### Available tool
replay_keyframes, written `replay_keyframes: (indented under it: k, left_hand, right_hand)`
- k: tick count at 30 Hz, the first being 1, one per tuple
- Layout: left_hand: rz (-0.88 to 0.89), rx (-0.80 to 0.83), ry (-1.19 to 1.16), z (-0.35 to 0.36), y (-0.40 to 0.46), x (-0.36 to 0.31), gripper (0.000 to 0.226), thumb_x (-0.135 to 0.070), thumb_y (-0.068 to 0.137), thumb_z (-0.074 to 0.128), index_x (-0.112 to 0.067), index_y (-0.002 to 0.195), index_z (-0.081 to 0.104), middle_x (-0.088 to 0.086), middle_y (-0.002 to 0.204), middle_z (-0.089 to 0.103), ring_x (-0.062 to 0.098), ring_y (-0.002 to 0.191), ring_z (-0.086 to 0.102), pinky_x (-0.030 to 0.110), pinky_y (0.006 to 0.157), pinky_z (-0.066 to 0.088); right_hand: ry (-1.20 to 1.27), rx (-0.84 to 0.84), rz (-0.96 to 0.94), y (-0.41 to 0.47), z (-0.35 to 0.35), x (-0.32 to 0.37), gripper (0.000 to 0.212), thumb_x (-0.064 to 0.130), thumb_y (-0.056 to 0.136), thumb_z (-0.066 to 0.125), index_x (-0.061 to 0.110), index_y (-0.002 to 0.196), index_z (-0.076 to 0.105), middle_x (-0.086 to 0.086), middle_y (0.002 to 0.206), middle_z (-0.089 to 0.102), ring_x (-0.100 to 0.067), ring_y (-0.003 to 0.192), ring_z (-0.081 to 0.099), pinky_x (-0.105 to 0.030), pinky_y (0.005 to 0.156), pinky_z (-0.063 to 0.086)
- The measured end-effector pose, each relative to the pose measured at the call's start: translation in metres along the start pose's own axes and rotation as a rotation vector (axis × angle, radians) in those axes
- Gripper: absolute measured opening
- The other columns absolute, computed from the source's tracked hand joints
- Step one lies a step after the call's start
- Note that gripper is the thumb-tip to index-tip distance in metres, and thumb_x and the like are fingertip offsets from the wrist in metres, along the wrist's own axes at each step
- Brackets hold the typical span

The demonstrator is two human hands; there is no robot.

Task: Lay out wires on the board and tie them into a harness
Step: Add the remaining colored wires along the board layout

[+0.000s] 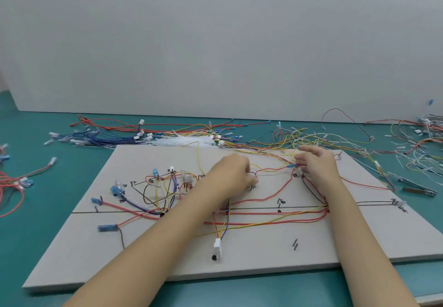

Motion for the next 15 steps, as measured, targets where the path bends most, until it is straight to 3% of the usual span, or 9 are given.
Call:
replay_keyframes:
  k: [4, 7, 9, 11, 13, 15]
  left_hand:
    - [0.002, -0.081, -0.040, 0.003, 0.007, 0.000, 0.019, -0.027, 0.095, 0.058, -0.009, 0.094, 0.065, 0.009, 0.099, 0.063, 0.028, 0.091, 0.060, 0.030, 0.071, 0.044]
    - [0.056, -0.185, -0.338, -0.018, 0.000, 0.002, 0.025, -0.023, 0.098, 0.054, -0.009, 0.081, 0.066, 0.007, 0.074, 0.063, 0.021, 0.072, 0.059, 0.031, 0.068, 0.045]
    - [0.061, -0.308, -0.644, -0.043, -0.014, 0.009, 0.026, -0.017, 0.097, 0.053, -0.008, 0.075, 0.064, 0.002, 0.066, 0.061, 0.013, 0.063, 0.054, 0.027, 0.061, 0.044]
    - [0.031, -0.382, -1.083, -0.064, -0.026, 0.025, 0.028, -0.008, 0.096, 0.052, -0.006, 0.070, 0.061, 0.004, 0.079, 0.065, 0.014, 0.074, 0.058, 0.027, 0.064, 0.051]
    - [0.064, -0.282, -1.615, -0.078, -0.032, 0.034, 0.032, -0.005, 0.093, 0.047, -0.008, 0.064, 0.059, 0.008, 0.100, 0.069, 0.020, 0.095, 0.062, 0.031, 0.086, 0.053]
    - [0.192, -0.145, -1.999, -0.101, -0.043, 0.034, 0.027, -0.008, 0.088, 0.044, -0.014, 0.064, 0.054, 0.008, 0.102, 0.071, 0.025, 0.106, 0.064, 0.040, 0.102, 0.043]
  right_hand:
    - [0.016, -0.012, 0.019, 0.006, -0.004, -0.006, 0.035, -0.006, 0.091, 0.044, 0.006, 0.117, 0.065, -0.012, 0.101, 0.068, -0.020, 0.086, 0.062, -0.025, 0.070, 0.051]
    - [0.009, -0.008, 0.005, 0.010, -0.005, -0.006, 0.038, -0.007, 0.089, 0.044, 0.004, 0.120, 0.063, -0.011, 0.100, 0.066, -0.019, 0.079, 0.059, -0.028, 0.072, 0.050]
    - [-0.016, -0.014, -0.007, 0.012, -0.007, -0.007, 0.041, -0.006, 0.088, 0.043, 0.006, 0.123, 0.061, -0.012, 0.113, 0.065, -0.019, 0.086, 0.059, -0.028, 0.077, 0.049]
    - [-0.021, -0.024, -0.007, 0.013, -0.008, -0.007, 0.044, -0.005, 0.087, 0.043, 0.006, 0.128, 0.059, -0.012, 0.122, 0.063, -0.017, 0.087, 0.056, -0.023, 0.074, 0.044]
    - [-0.010, -0.037, 0.007, 0.014, -0.010, -0.008, 0.049, -0.004, 0.086, 0.043, 0.007, 0.132, 0.056, -0.012, 0.127, 0.061, -0.018, 0.094, 0.053, -0.025, 0.077, 0.042]
    - [-0.014, -0.046, 0.014, 0.014, -0.011, -0.008, 0.052, -0.004, 0.085, 0.043, 0.007, 0.135, 0.054, -0.012, 0.132, 0.058, -0.018, 0.099, 0.051, -0.027, 0.082, 0.042]
Point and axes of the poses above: each hand's wrist, its own y-axis towards the middle knuckle, its own z-axis out of the palm, x = y × z, the point moved 9 cm from there along y, towards the middle knuckle
